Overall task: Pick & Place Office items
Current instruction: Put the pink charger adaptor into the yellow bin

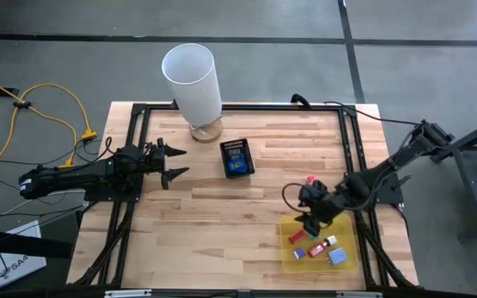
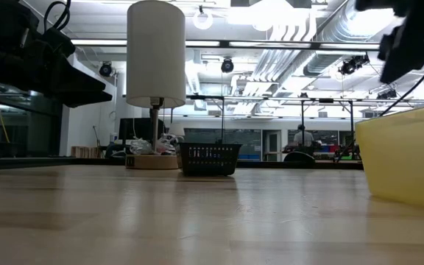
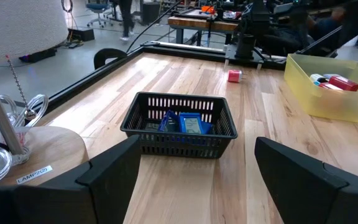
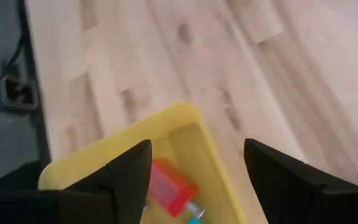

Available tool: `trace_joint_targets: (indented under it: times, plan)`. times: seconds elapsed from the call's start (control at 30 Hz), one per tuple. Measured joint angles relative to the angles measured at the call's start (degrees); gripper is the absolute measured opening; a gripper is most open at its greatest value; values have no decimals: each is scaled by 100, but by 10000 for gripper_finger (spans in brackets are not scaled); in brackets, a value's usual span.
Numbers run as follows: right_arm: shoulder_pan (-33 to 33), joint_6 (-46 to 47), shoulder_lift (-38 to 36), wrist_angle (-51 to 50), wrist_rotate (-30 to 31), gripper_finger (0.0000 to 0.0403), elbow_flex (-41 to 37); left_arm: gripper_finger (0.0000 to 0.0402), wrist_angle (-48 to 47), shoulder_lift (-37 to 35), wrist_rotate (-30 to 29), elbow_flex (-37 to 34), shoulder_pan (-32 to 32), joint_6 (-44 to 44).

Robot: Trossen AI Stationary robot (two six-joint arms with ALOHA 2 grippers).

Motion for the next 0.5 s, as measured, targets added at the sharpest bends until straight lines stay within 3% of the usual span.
trace_joint_targets:
  times: [0.5]
  plan:
    - [-1523, -39, 2, -25, -2, 243, 0, 308, 0, -2, 0, 0, -1, 0]
